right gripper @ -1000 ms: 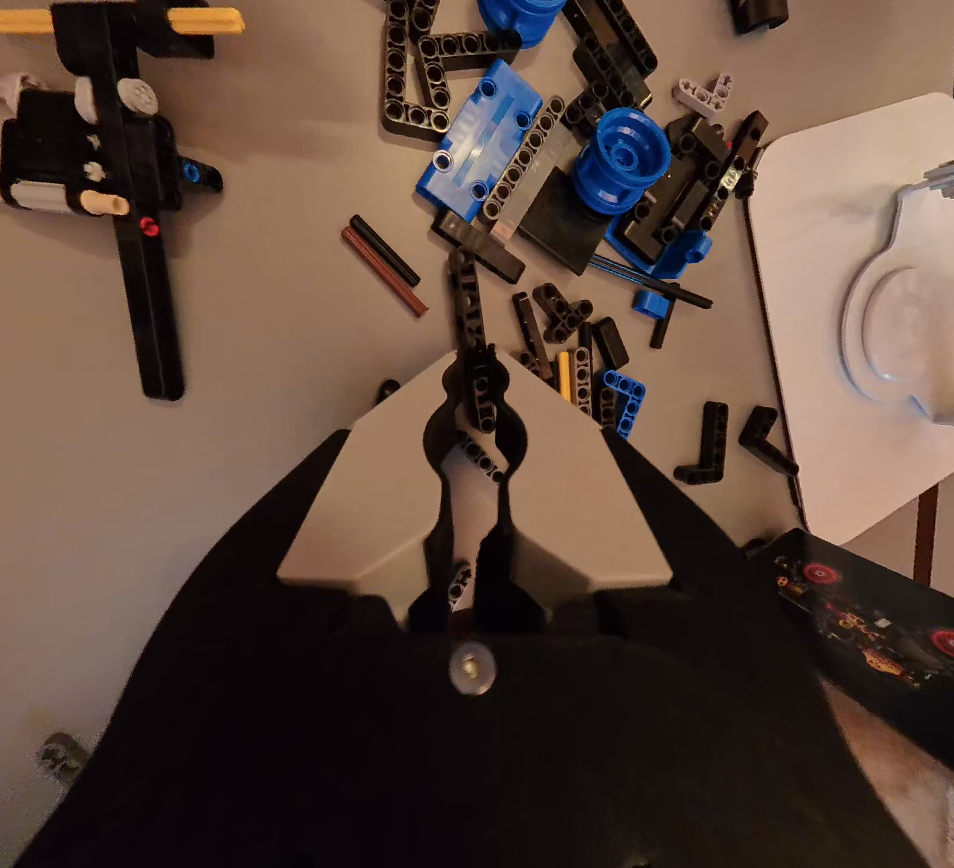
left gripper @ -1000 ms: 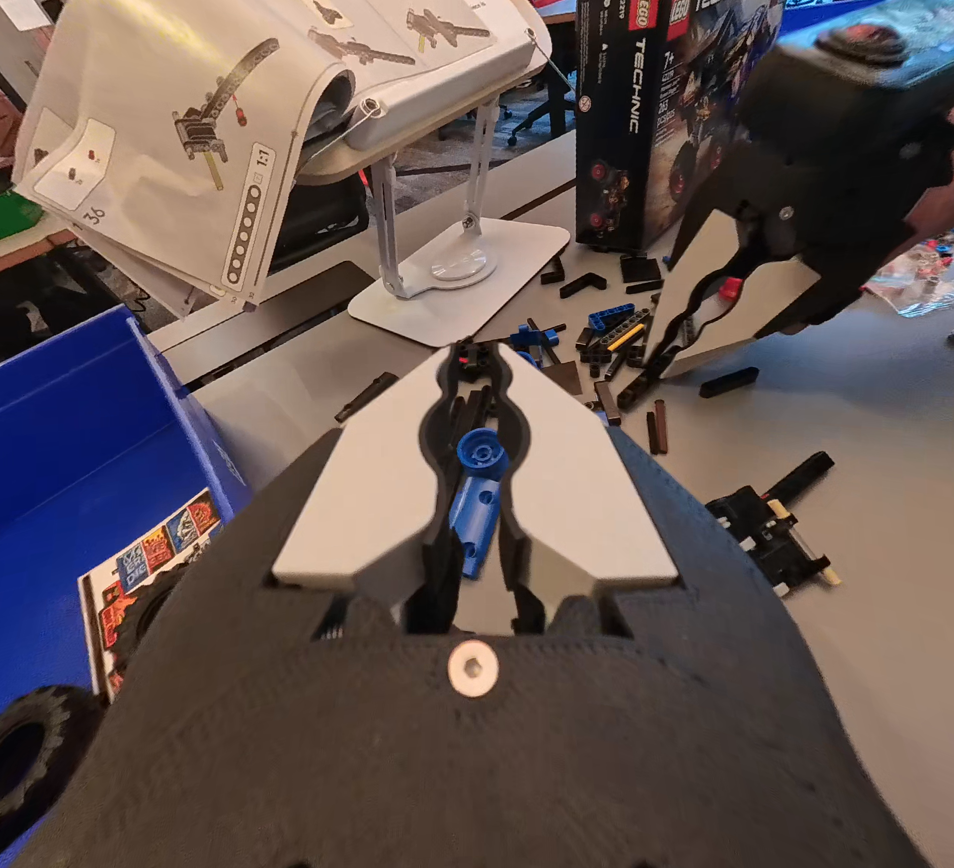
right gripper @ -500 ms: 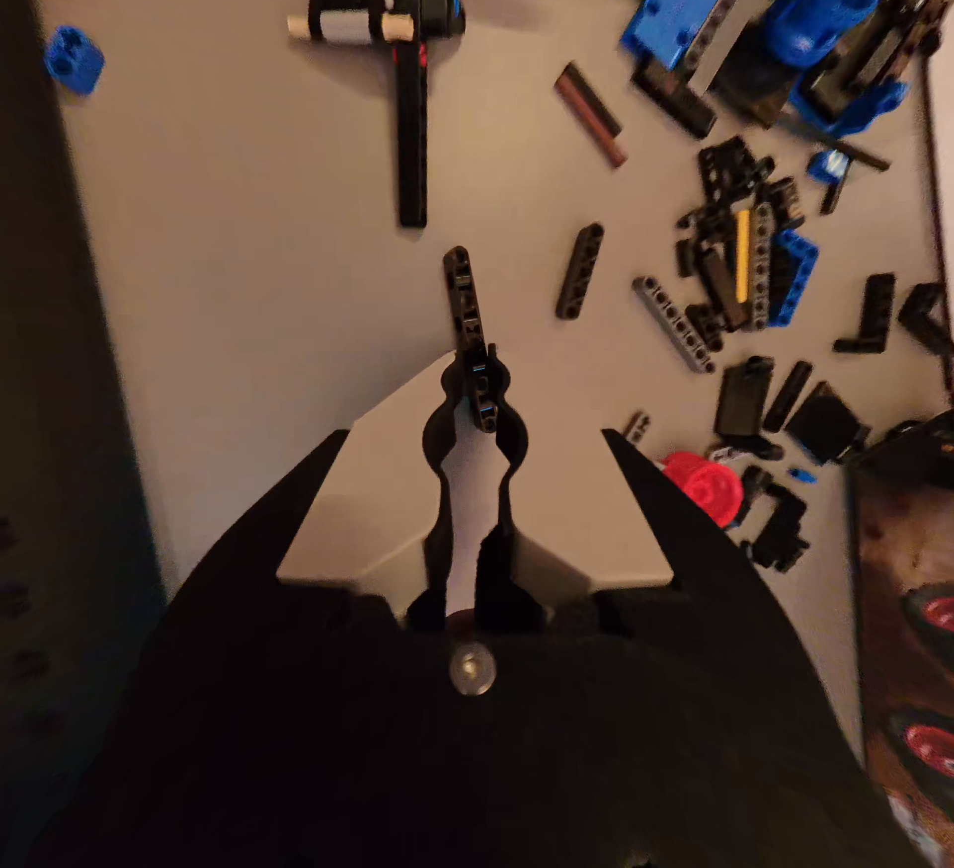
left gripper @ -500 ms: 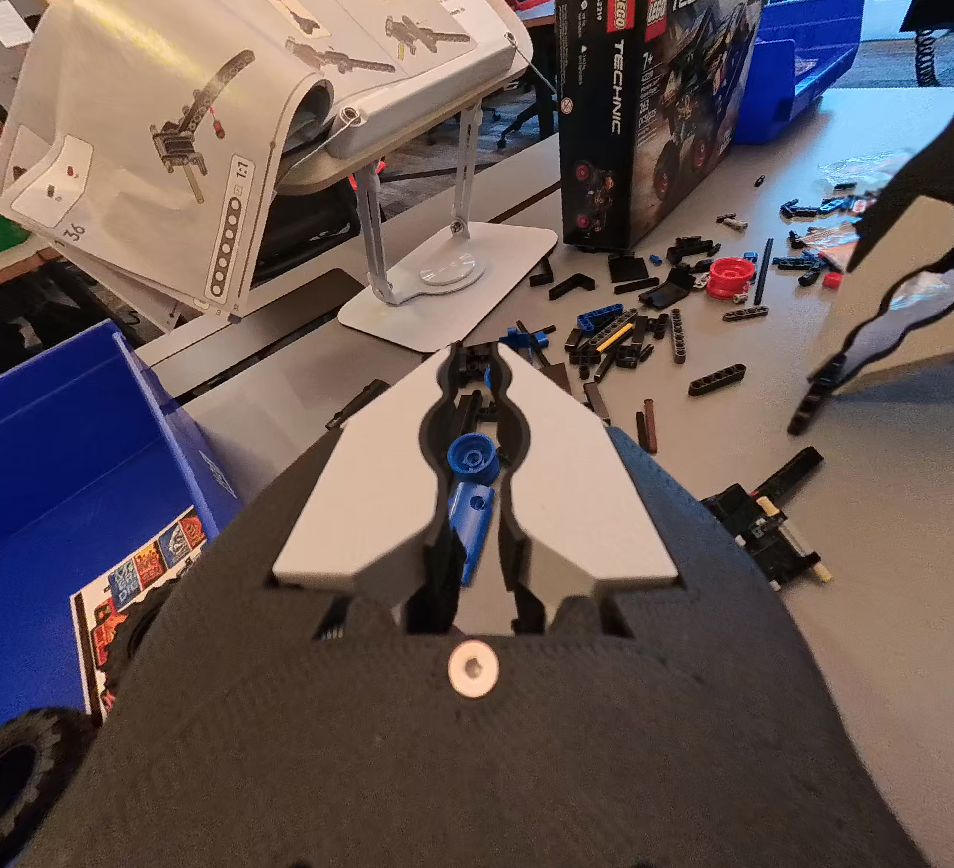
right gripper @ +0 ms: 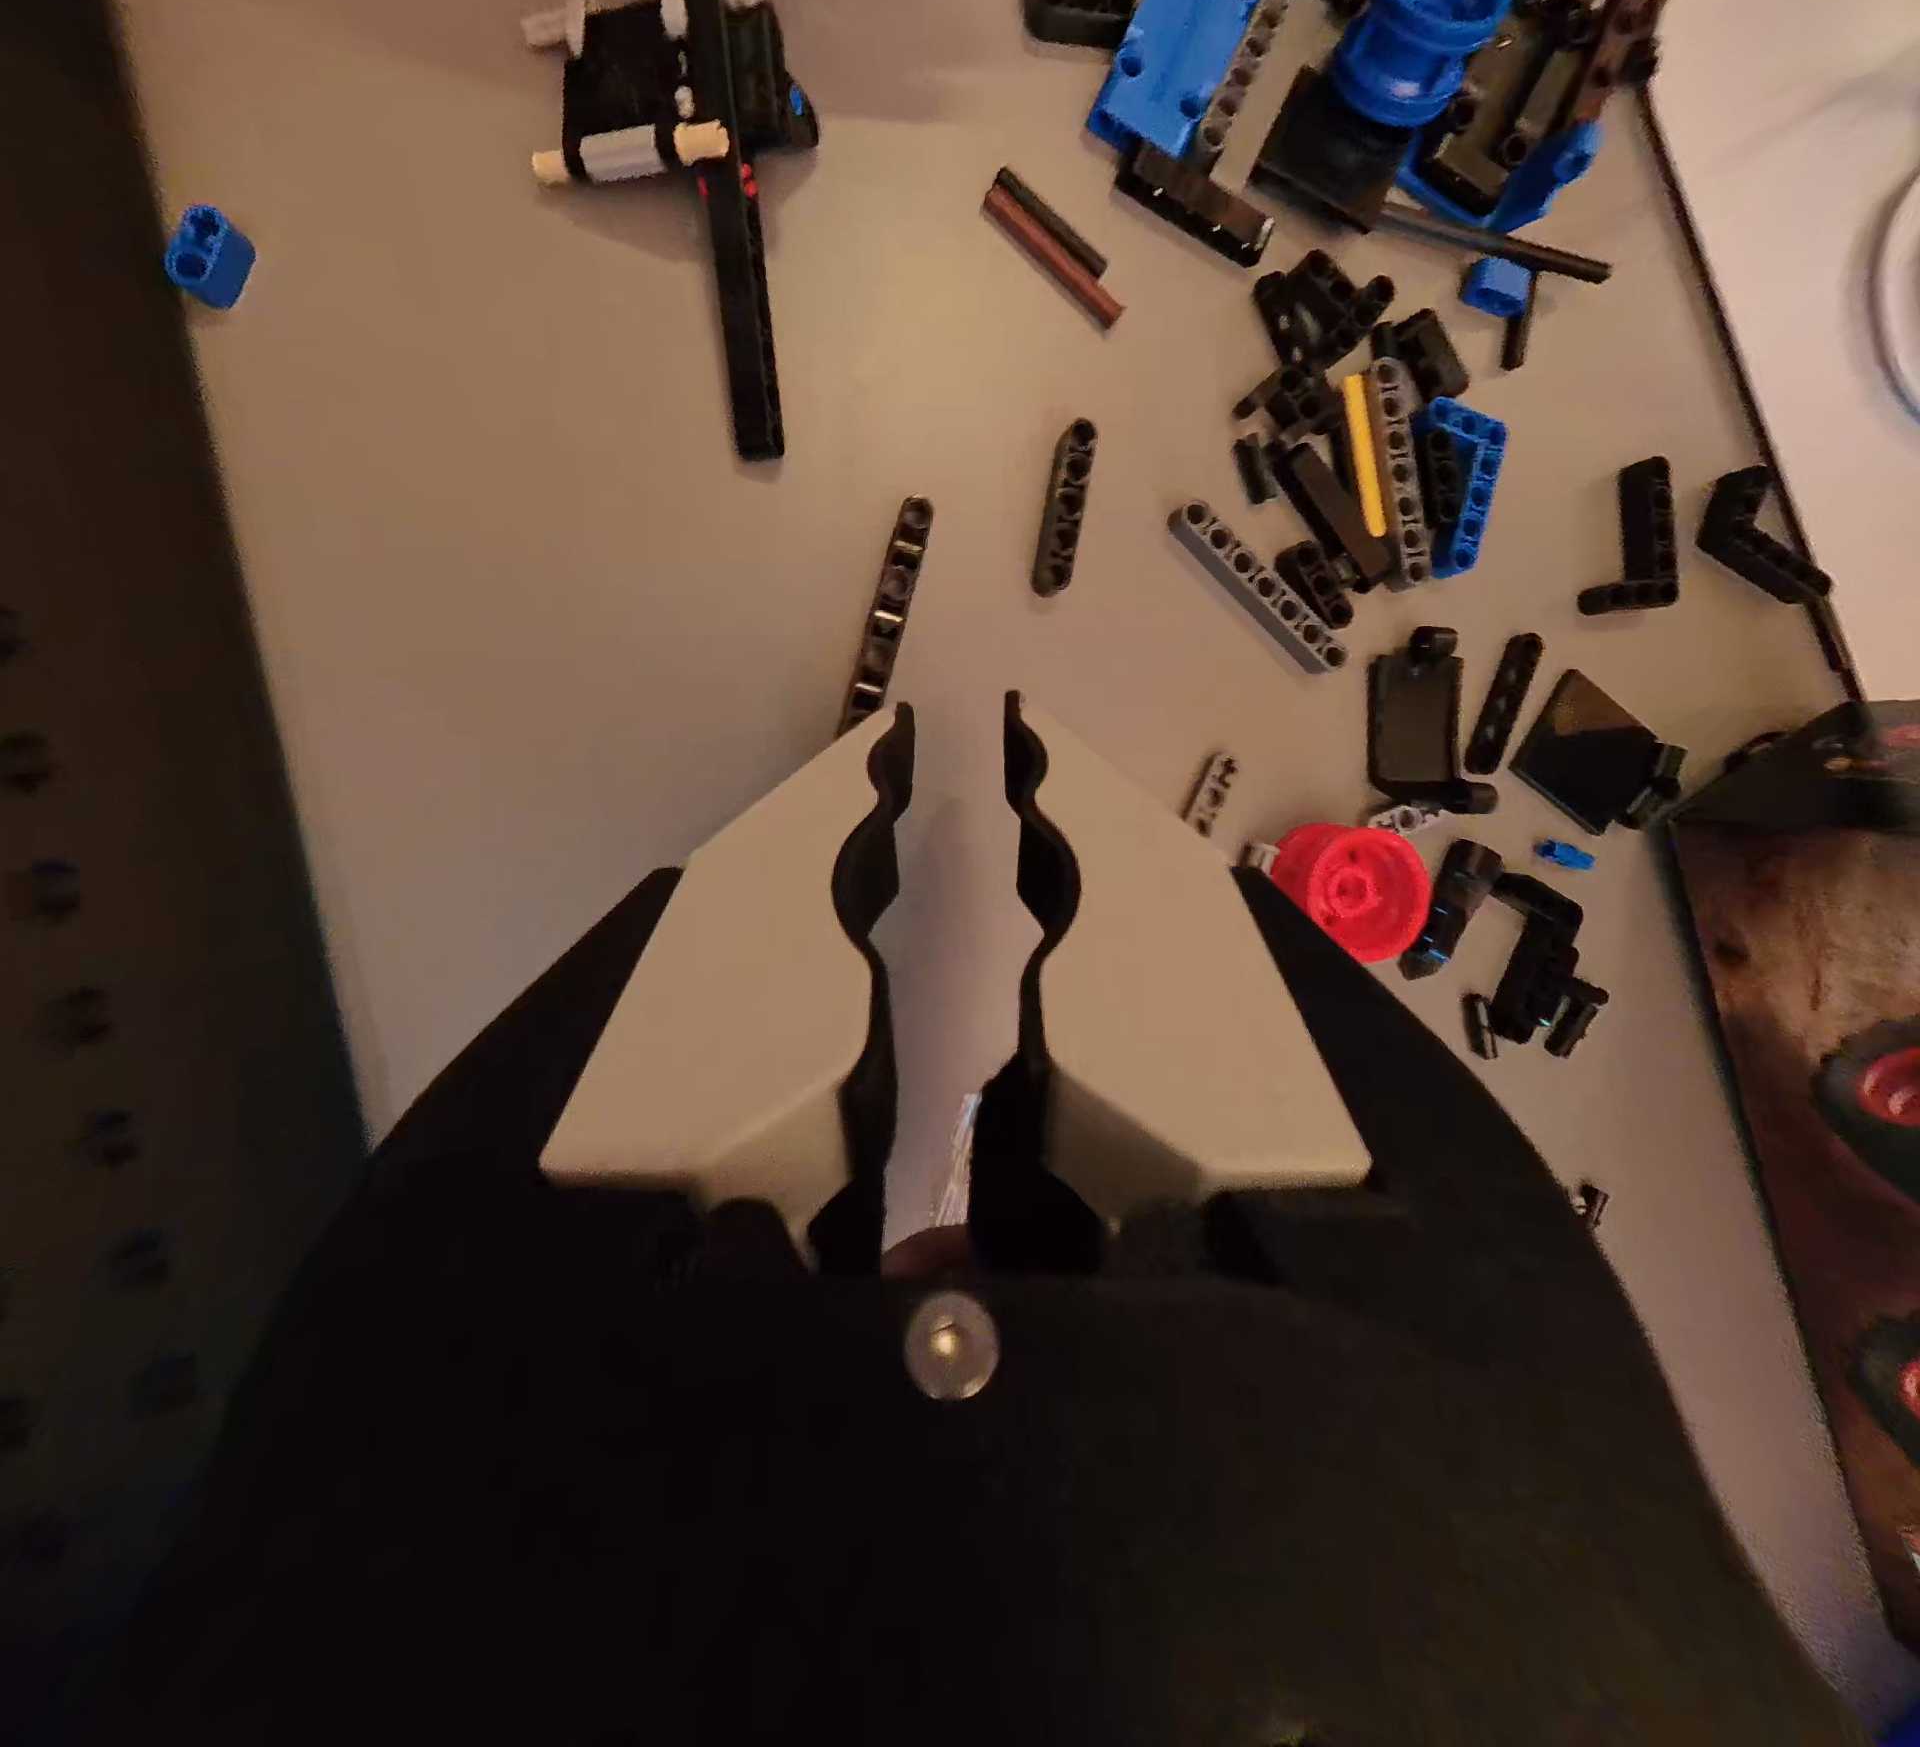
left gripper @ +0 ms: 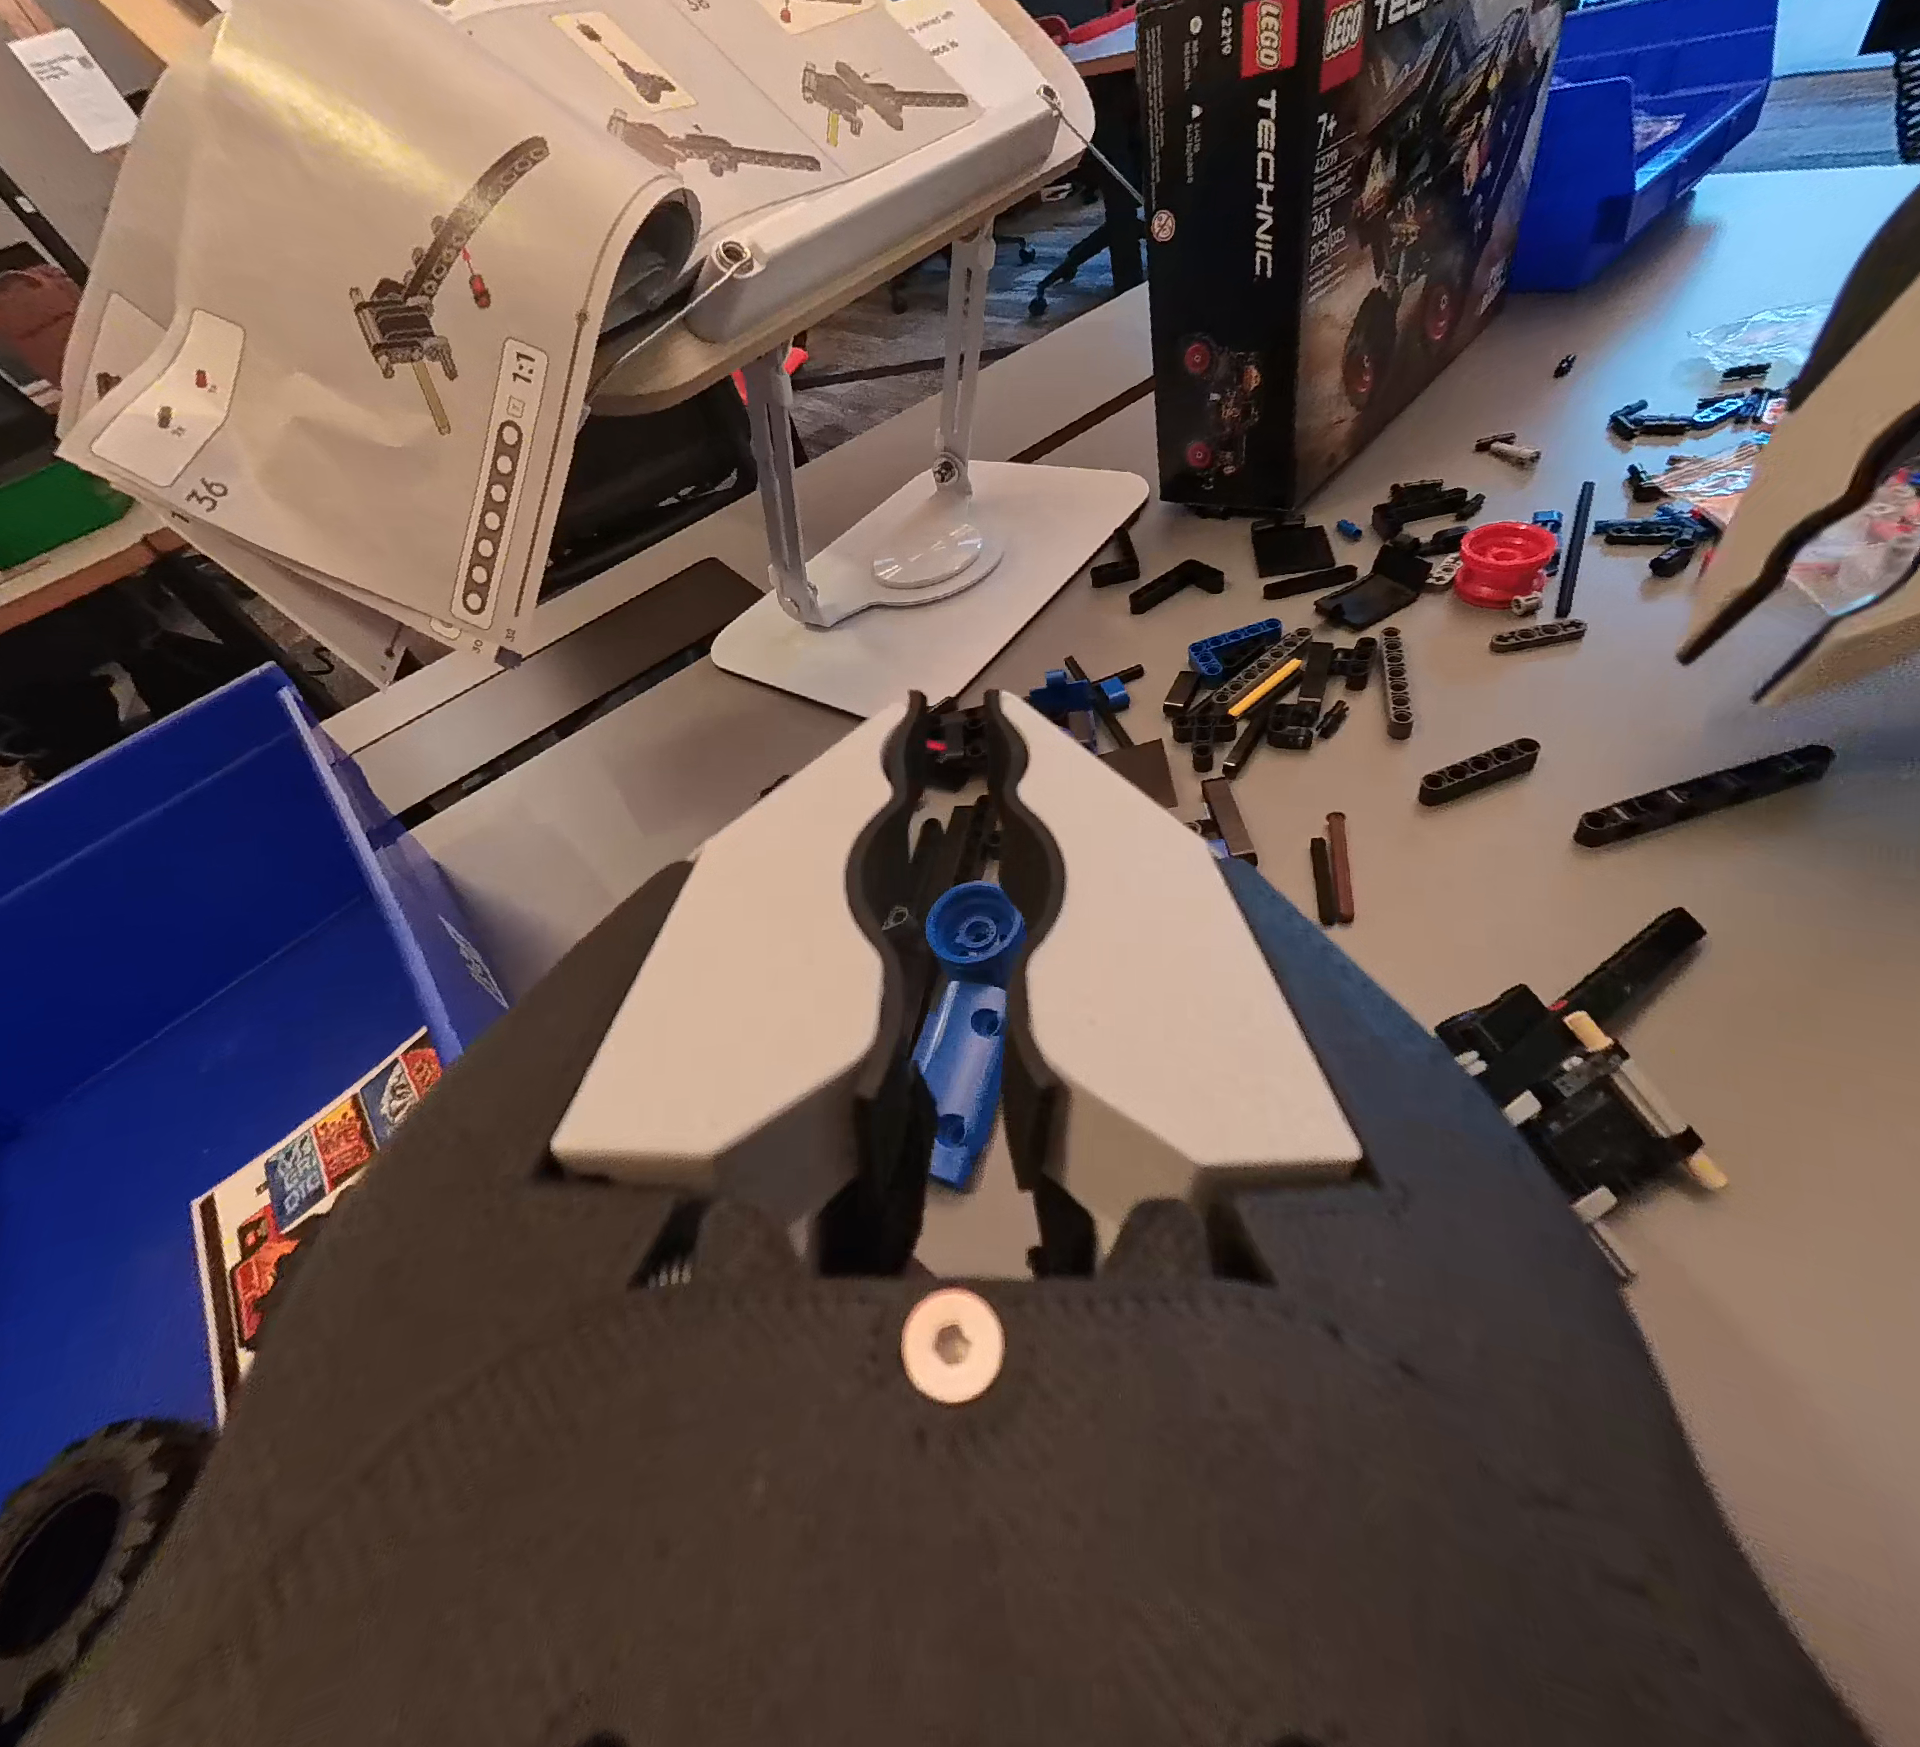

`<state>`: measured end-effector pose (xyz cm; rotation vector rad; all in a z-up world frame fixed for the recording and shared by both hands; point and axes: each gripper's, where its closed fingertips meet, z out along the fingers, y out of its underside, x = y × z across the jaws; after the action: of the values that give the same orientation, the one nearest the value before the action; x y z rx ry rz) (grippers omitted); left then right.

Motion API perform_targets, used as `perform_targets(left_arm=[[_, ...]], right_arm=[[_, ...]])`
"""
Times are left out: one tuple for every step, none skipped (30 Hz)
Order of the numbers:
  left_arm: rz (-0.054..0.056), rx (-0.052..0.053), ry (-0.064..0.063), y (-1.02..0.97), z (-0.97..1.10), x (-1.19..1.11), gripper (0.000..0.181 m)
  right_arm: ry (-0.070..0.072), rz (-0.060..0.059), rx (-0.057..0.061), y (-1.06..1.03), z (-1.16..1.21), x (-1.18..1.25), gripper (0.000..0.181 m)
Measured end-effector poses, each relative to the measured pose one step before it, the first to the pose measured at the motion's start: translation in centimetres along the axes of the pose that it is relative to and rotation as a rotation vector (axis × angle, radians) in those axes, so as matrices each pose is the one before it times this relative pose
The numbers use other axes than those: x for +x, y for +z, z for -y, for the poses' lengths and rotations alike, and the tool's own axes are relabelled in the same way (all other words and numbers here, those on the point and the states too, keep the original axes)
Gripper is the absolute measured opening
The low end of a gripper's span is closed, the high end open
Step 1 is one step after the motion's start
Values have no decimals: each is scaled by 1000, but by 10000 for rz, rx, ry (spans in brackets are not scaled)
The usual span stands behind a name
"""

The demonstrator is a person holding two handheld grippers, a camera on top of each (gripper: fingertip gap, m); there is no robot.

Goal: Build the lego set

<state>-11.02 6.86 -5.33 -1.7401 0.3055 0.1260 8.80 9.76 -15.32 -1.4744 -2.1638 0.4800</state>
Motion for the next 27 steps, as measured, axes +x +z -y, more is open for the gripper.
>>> perform_targets(left_arm=[[23,14,25,-18,21,-26,8],[38,23,31,-38,55,-67,9],[43,50,10,-54,100,-89,8],[40,58,-1,-67,96,-83,8],[39,36,-4,-62,54,-98,8],[43,12,-12,-36,7,-97,8],[44,7,-14,-19,-10,-107,8],[25,13,-19,-4,1,-78,8],[9,7,-13,3,1,-33,8],[10,-2,12,23,-13,-1,8],[1,2,23,16,-7,16,8],[-6,1,23,16,-5,35,8],[8,7,22,10,1,17,8],[8,15,11,1,22,-8,8],[7,15,0,0,17,-18,8],[26,24,-5,-16,33,-52,8],[28,27,-7,-15,45,-65,8],[57,38,0,-39,65,-110,8],[70,56,3,-58,96,-132,8],[53,55,-10,-51,114,-115,8],[36,38,-19,-51,66,-100,8],[27,23,-18,-47,18,-81,8],[32,17,-18,-31,0,-97,8],[23,14,-30,-15,2,-100,8],[10,15,-38,-13,7,-65,8],[7,11,-18,-5,11,-47,8],[8,-5,0,-4,-10,-20,8]], right_arm=[[128,-95,189,-220,176,357,16],[137,-104,197,-199,230,391,15],[131,-67,198,-173,243,336,15],[92,-55,201,-140,280,294,14],[71,-58,191,-94,270,272,14],[64,-31,149,-42,222,221,14],[37,-55,109,-3,162,242,14],[39,-104,100,25,167,336,14],[69,-89,101,50,152,331,14],[73,-52,98,51,139,263,14],[51,-41,86,66,85,220,14],[45,-64,81,63,44,226,14],[67,-48,73,73,1,200,14],[82,-24,73,58,-42,155,14],[68,-66,79,33,-43,212,14],[65,-99,68,-17,-69,258,14],[83,-98,60,-49,-74,290,14],[100,-95,59,-61,-72,327,14],[97,-100,54,-90,-44,336,14],[63,-94,43,-124,-16,313,14],[28,-86,29,-154,13,288,14],[2,-69,5,-153,25,272,14],[-13,-66,-14,-130,21,262,14],[-27,-45,-47,-95,-17,251,14],[-60,-33,-81,-56,-54,224,14],[-102,-64,-126,-19,-102,275,14],[-124,-107,-166,1,-154,358,14]])
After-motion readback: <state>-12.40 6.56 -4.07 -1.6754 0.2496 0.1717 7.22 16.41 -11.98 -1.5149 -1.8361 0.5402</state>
